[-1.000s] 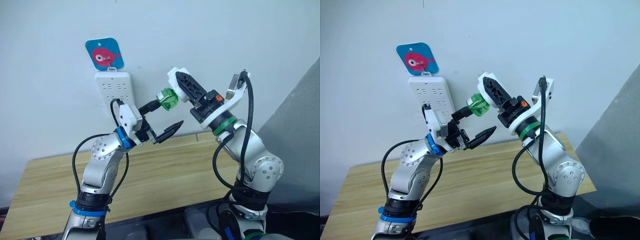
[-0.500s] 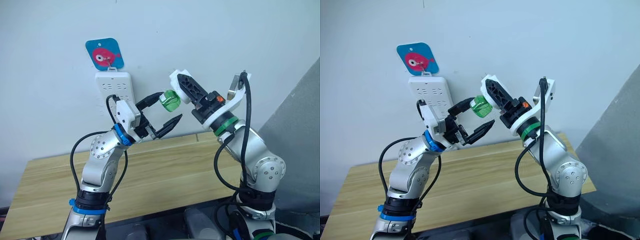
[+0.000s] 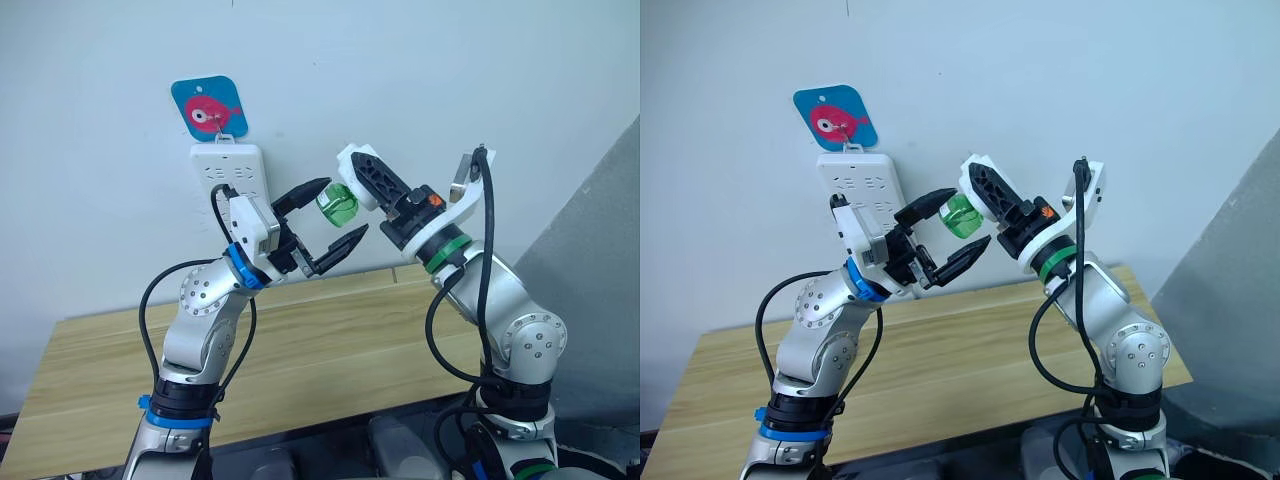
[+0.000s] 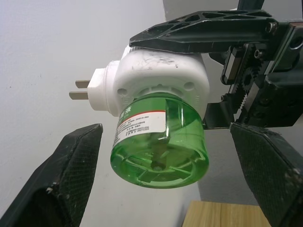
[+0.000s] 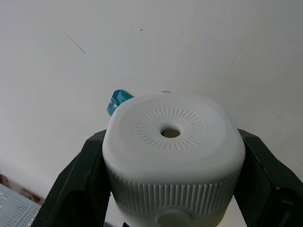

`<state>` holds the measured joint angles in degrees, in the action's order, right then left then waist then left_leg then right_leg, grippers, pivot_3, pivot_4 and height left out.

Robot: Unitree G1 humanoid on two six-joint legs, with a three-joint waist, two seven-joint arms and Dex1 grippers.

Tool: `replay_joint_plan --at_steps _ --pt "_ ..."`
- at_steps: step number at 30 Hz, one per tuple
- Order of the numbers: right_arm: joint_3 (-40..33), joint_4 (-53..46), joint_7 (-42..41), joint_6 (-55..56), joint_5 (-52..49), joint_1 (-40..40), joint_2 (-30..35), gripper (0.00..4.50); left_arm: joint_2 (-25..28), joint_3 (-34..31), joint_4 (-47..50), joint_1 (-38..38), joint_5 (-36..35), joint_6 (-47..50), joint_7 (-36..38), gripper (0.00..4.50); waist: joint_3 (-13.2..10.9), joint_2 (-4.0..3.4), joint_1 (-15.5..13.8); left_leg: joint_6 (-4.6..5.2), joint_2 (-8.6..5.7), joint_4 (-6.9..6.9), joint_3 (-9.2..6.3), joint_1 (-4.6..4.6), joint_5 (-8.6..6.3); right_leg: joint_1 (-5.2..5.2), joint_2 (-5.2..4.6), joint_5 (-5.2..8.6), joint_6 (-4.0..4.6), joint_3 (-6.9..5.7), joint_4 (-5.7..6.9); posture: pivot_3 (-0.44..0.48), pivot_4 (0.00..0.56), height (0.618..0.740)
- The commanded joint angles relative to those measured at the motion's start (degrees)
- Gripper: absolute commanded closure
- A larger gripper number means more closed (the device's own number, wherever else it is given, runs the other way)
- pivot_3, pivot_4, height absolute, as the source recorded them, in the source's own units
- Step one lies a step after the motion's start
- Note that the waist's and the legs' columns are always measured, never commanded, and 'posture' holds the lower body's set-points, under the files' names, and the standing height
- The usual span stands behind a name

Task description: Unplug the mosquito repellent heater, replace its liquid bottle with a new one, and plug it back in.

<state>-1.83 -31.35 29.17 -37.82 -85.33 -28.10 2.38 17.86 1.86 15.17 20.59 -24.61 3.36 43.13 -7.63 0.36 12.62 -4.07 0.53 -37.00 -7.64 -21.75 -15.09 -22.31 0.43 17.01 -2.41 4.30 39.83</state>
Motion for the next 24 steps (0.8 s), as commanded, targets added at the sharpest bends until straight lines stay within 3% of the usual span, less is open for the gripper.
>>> replay_joint_plan --at_steps 1,5,6,16,20,24 --pt "0.4 -1.5 -0.3 1.5 -1.8 -0.7 0.1 1.52 0.3 0.1 1.4 0.8 0.7 -1.0 -0.3 0.86 0.0 0.00 0.0 0.00 0.00 0.00 0.00 0.00 0.00 0.00 0.00 0.00 0.00 0.00 0.00 -0.221 0.072 0.728" --pt "0.9 -1.5 -0.3 1.9 -2.3 -0.9 0.5 1.52 -0.6 0.0 1.1 1.4 0.9 -0.7 -1.4 2.14 0.0 0.00 -0.1 0.00 0.00 0.00 0.00 0.00 0.00 0.00 0.00 0.00 0.00 0.00 0.00 -0.221 0.072 0.728" --pt "1.0 -1.5 -0.3 2.0 -2.4 -0.9 0.6 1.52 -0.7 0.0 1.1 1.7 0.9 -0.7 -1.6 2.26 0.0 0.00 -0.1 0.00 0.00 0.00 0.00 0.00 0.00 0.00 0.00 0.00 -0.01 0.00 0.00 -0.221 0.072 0.728" --pt "1.8 -1.5 -1.0 2.3 -3.2 -0.4 1.8 1.52 0.0 -0.7 0.7 1.5 1.4 -1.5 -1.3 2.26 0.0 0.01 -0.1 0.00 0.00 0.00 0.00 0.00 0.00 0.00 0.00 0.00 0.00 0.00 -0.01 -0.214 0.064 0.728" --pt "1.5 -2.4 -1.6 2.5 -3.5 0.4 2.8 0.16 0.4 -0.8 0.0 1.4 1.5 -2.6 -0.4 2.26 0.0 0.00 -0.1 0.00 0.01 0.00 0.00 0.00 0.00 0.00 0.00 0.00 0.00 0.00 -0.01 -0.215 0.064 0.728" --pt "0.5 -2.9 -1.9 2.1 -5.2 1.3 5.7 0.00 0.8 -0.9 -1.0 1.4 1.4 -3.8 0.8 2.26 0.0 0.01 -0.2 0.00 0.00 -0.01 0.01 -0.01 0.00 0.00 0.00 0.00 0.00 0.01 -0.02 -0.217 0.064 0.728"
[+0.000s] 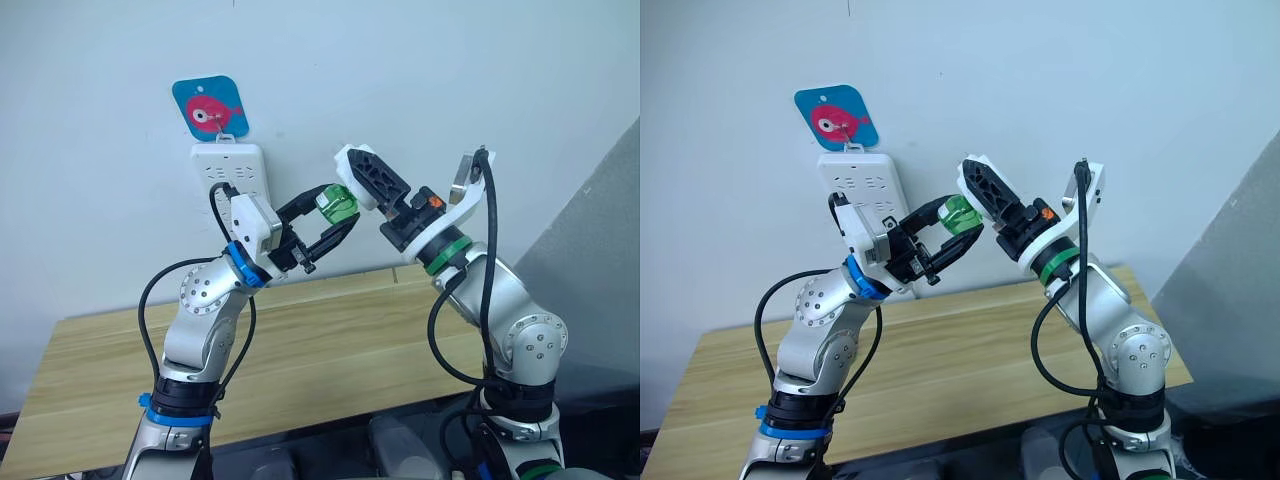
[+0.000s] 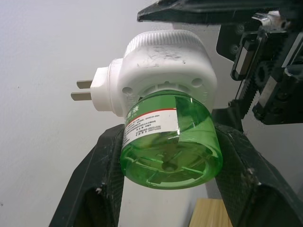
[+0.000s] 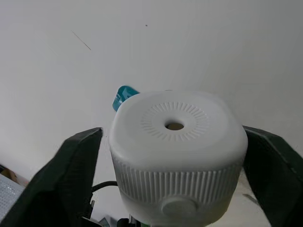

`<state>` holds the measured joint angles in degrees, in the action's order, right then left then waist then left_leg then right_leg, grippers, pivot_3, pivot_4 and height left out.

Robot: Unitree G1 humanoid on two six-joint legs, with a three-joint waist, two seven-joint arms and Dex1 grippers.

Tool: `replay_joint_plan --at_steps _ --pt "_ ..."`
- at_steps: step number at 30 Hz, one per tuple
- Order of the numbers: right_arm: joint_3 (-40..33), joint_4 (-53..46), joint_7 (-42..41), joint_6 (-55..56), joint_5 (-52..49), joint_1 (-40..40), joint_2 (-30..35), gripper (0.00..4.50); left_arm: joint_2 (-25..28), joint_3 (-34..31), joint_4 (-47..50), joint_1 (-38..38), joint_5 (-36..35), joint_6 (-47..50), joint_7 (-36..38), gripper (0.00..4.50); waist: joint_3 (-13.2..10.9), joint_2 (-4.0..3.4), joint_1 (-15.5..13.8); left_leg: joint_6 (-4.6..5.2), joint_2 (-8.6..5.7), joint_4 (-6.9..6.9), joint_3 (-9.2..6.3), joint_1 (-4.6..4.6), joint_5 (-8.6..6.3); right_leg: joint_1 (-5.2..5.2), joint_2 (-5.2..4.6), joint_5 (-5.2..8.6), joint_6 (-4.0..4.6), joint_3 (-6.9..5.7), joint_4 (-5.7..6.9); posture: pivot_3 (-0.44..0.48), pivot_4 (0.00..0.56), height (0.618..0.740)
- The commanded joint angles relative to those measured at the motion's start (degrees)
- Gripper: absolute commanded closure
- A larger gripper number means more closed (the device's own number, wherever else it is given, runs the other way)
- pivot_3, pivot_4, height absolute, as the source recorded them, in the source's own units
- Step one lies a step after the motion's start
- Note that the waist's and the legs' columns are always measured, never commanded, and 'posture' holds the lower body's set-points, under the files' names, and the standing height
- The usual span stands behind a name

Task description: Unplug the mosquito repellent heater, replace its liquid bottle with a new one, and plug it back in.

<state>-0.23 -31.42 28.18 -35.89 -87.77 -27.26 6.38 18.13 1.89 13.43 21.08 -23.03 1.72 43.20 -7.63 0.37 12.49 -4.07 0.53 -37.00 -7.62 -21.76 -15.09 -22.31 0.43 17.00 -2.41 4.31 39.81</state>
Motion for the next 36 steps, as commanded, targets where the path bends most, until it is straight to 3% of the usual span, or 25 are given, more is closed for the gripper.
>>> replay_joint_plan --at_steps 1,6,10,13,18,24,31,36 --pt "-1.5 -3.1 -1.2 -0.1 -3.8 0.8 2.9 0.00 0.7 -0.9 0.4 1.0 -0.2 -2.4 1.1 2.26 0.0 0.00 -0.1 0.00 0.00 0.00 0.00 0.00 0.00 0.00 0.00 0.00 0.00 0.00 0.00 -0.217 0.064 0.728" --pt "-4.4 -3.7 -4.8 -2.6 -9.8 3.5 12.6 0.00 1.5 -1.0 -0.6 1.3 -1.1 -3.0 3.2 2.26 0.0 0.00 -0.3 0.00 0.00 0.01 0.01 -0.02 0.00 0.00 0.00 0.00 -0.01 0.00 -0.06 -0.219 0.066 0.728" --pt "-12.5 -1.5 -17.4 -10.7 -22.8 8.6 29.8 0.00 4.3 -0.4 -2.3 1.4 -3.6 -2.5 10.9 2.26 0.0 -0.01 -1.0 0.01 -0.03 0.02 0.03 -0.04 -0.01 0.03 0.00 0.01 -0.01 0.00 -0.16 -0.229 0.071 0.728" --pt "-17.0 2.1 -29.4 -18.6 -25.2 12.9 41.0 0.00 6.1 0.2 -5.0 1.9 -3.7 -5.0 16.5 2.26 0.0 -0.01 -1.3 0.02 0.02 0.03 0.06 -0.04 -0.01 0.08 0.06 0.01 -0.02 0.00 -0.35 -0.235 0.075 0.728" --pt "-16.2 6.9 -40.7 -25.8 -24.2 14.0 51.7 0.00 7.6 1.2 -6.1 1.3 -4.3 -8.4 23.8 2.26 0.0 -0.04 -1.2 0.03 0.11 0.03 0.26 -0.02 -0.01 0.12 0.17 -0.01 0.00 0.18 -0.54 -0.247 0.083 0.728" --pt "-9.1 8.8 -42.3 -27.4 -22.6 9.3 53.2 0.00 9.0 2.3 -4.3 -1.9 -4.5 -12.7 30.1 2.26 0.0 0.00 -1.2 0.03 0.17 0.06 0.90 0.01 -0.02 0.13 0.45 -0.09 -0.18 1.27 -0.67 -0.237 0.099 0.728" --pt "0.4 11.0 -39.1 -28.5 -25.1 3.7 52.1 0.00 10.4 2.0 -3.1 -5.4 -3.0 -14.9 29.6 2.26 -0.3 0.21 -1.6 0.04 0.15 0.00 1.12 0.02 -0.02 0.05 0.41 -0.23 -0.42 1.60 -0.89 -0.194 0.123 0.728" --pt "3.2 12.4 -39.2 -28.0 -25.2 1.3 48.2 0.00 11.9 1.8 -1.9 -8.6 -1.9 -16.5 29.3 2.26 -0.6 0.20 -1.9 0.07 0.19 0.05 1.11 0.01 -0.04 0.01 0.43 -0.23 -0.41 1.57 -0.89 -0.163 0.133 0.728"
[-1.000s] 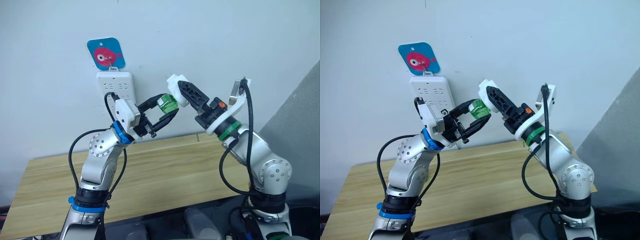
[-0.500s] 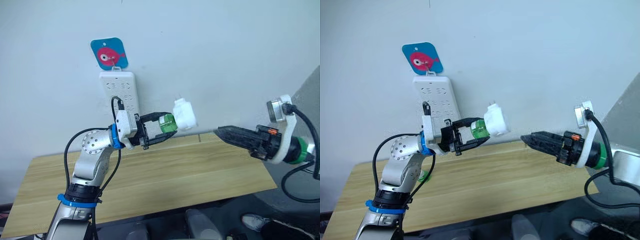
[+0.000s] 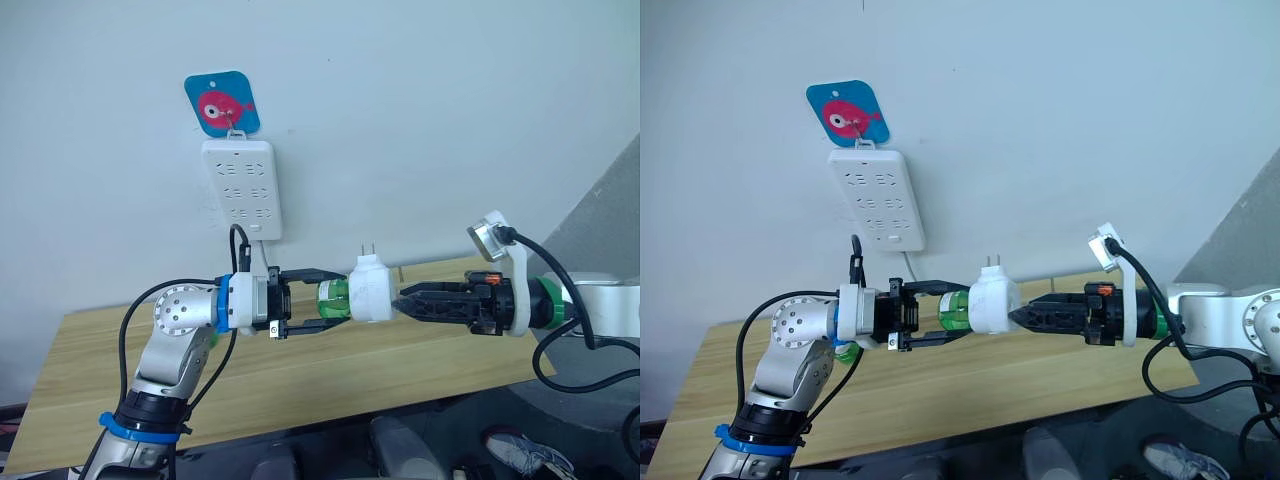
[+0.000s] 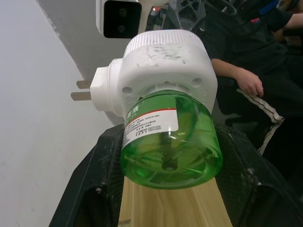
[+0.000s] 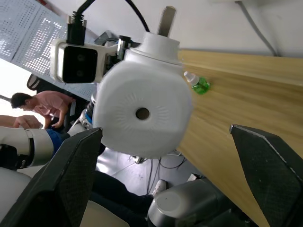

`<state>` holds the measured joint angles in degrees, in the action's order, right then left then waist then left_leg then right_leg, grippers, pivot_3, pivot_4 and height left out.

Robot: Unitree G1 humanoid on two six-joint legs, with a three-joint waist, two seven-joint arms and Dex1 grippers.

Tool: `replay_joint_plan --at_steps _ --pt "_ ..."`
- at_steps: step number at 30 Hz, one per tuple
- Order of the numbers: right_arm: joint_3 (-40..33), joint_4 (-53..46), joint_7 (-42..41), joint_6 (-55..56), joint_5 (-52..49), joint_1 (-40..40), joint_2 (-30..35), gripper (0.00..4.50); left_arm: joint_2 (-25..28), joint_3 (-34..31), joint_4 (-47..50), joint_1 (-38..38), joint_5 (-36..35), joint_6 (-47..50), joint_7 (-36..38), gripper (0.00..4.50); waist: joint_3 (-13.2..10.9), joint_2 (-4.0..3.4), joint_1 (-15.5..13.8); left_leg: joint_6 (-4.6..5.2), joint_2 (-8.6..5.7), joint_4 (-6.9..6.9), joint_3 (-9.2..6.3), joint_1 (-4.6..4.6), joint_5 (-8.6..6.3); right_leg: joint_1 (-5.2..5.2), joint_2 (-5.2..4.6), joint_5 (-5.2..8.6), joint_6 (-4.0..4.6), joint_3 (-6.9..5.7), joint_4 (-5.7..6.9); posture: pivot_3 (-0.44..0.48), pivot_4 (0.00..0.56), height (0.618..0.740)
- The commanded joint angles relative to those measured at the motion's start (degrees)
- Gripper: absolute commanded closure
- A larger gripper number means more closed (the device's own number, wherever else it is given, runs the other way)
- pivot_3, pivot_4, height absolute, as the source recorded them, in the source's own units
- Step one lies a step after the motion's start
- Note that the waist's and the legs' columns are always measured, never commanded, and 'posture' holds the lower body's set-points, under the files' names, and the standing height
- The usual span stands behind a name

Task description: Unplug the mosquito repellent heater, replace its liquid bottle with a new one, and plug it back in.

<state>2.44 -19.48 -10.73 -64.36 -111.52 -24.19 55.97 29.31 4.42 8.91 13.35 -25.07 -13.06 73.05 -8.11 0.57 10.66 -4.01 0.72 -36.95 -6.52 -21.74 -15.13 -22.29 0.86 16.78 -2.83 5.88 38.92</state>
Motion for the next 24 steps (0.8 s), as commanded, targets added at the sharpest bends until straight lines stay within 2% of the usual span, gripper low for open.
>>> replay_joint_plan --at_steps 1,6,14,24 --pt "1.0 0.9 -0.5 0.2 -1.5 -2.3 -2.0 0.00 1.1 -1.1 2.6 -1.5 0.4 -1.9 -0.7 2.26 -0.2 0.00 -0.1 0.01 0.01 0.00 0.00 0.00 0.00 0.00 0.00 0.00 0.00 0.00 0.00 -0.157 0.137 0.728" --pt "3.5 2.5 -0.3 -1.3 -1.5 -3.9 -3.4 0.00 2.7 -2.3 2.8 -4.0 1.0 -2.5 -2.2 2.26 -1.0 0.04 -1.2 0.01 0.01 -0.04 0.03 0.01 0.00 0.00 0.00 0.00 0.00 0.02 0.02 -0.136 0.148 0.728" --pt "7.9 3.9 2.0 -1.3 0.4 -6.6 -9.1 0.00 3.6 -2.1 5.8 -6.8 1.0 -2.5 -4.2 2.26 -1.7 0.03 -3.0 0.02 0.02 0.00 -0.01 -0.06 -0.01 -0.09 -0.02 0.00 0.01 -0.02 0.02 -0.100 0.163 0.728" --pt "8.7 6.6 1.8 -3.9 4.4 -8.3 -12.7 0.00 3.4 -1.9 6.1 -7.0 1.0 -3.1 -4.1 2.26 -2.1 0.03 -4.2 0.02 0.03 0.00 -0.02 -0.08 -0.01 -0.11 -0.03 -0.01 0.02 -0.06 0.02 -0.095 0.158 0.728"
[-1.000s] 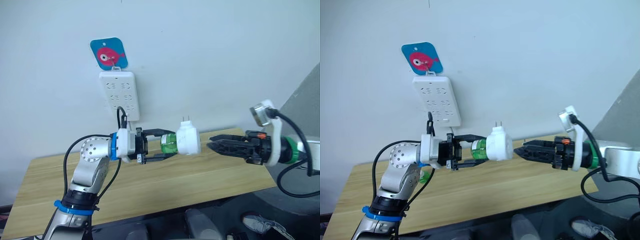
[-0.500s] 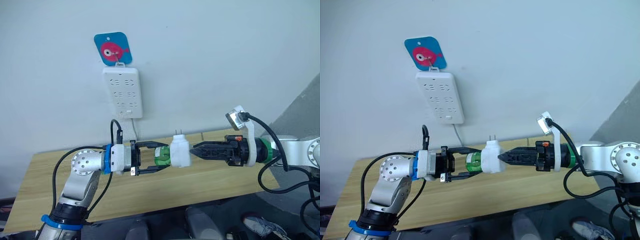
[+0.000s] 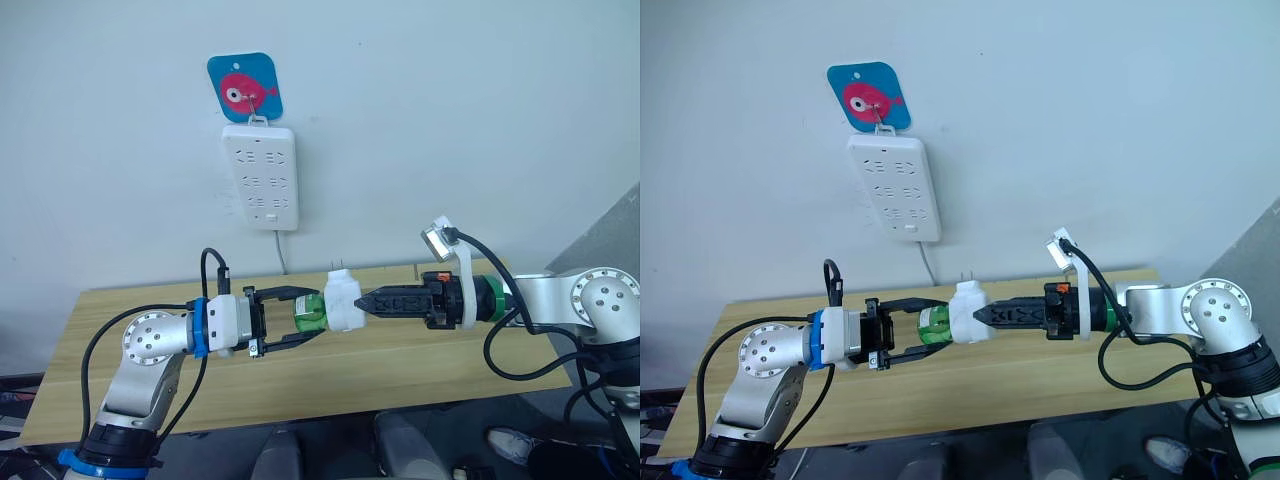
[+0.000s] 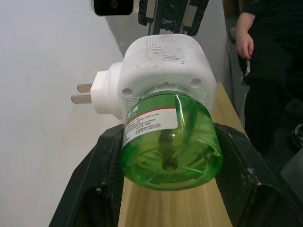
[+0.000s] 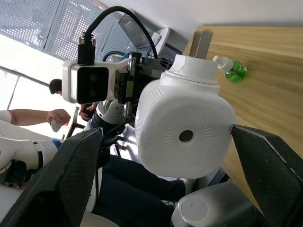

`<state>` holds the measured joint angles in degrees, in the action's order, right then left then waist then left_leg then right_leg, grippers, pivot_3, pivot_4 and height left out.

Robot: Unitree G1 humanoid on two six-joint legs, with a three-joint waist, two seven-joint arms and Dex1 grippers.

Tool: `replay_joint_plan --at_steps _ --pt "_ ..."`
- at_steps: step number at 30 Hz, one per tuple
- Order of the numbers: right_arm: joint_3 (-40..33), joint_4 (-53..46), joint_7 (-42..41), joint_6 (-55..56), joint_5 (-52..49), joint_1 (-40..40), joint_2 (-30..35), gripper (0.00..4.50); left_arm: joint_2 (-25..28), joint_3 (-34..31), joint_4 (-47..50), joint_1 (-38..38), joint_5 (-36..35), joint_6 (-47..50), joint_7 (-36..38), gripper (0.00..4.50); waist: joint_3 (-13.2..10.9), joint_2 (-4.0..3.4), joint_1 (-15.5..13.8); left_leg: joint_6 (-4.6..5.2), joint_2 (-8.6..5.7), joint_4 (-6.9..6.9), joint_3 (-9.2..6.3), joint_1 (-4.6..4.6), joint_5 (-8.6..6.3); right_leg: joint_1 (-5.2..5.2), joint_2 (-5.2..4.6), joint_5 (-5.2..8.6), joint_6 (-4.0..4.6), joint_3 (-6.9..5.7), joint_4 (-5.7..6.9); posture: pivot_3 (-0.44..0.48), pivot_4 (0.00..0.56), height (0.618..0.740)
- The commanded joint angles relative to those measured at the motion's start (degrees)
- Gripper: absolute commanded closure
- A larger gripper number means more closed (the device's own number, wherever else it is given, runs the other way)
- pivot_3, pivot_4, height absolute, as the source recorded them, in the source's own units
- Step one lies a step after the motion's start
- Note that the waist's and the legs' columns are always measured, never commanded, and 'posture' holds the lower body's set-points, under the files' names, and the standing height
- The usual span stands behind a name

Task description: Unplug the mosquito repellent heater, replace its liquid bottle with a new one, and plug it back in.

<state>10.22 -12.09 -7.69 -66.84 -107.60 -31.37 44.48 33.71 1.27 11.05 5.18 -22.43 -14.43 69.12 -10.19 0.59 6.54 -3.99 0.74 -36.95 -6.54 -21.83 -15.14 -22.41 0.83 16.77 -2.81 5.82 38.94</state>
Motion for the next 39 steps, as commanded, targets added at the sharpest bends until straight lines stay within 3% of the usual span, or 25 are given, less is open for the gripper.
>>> replay_joint_plan --at_steps 1,14,22,39 --pt "0.5 -0.5 -1.8 -2.0 0.6 -1.2 -0.9 0.00 -1.0 1.2 3.8 1.2 -1.5 -1.7 -0.2 2.26 -0.1 0.04 -0.2 0.00 0.00 0.00 0.00 0.00 0.00 0.00 0.00 0.00 0.00 0.00 0.00 -0.095 0.158 0.728" --pt "-7.2 1.2 -14.1 -7.8 2.6 1.6 9.2 0.00 -0.5 0.7 2.8 1.9 -1.5 -2.4 0.2 2.26 -0.3 0.07 -0.5 0.00 -0.02 -0.01 0.02 -0.05 0.00 -0.03 -0.03 0.00 0.00 -0.02 -0.01 -0.103 0.143 0.728" --pt "-4.2 1.2 -9.4 -6.0 2.3 1.1 3.8 0.00 -1.1 1.7 2.8 2.6 -1.8 -2.7 0.7 2.26 -0.3 0.07 -0.3 0.00 -0.01 -0.03 0.03 -0.06 0.00 -0.04 -0.01 0.00 0.00 0.00 0.00 -0.119 0.133 0.728" --pt "-1.2 4.0 -7.2 -6.3 -1.0 -2.3 -2.6 0.00 -1.8 3.1 2.1 3.4 -1.3 -4.4 0.4 2.26 -0.3 0.07 -0.1 0.00 -0.01 -0.02 0.02 -0.06 0.00 -0.05 -0.01 -0.01 0.00 -0.02 0.01 -0.108 0.130 0.728"
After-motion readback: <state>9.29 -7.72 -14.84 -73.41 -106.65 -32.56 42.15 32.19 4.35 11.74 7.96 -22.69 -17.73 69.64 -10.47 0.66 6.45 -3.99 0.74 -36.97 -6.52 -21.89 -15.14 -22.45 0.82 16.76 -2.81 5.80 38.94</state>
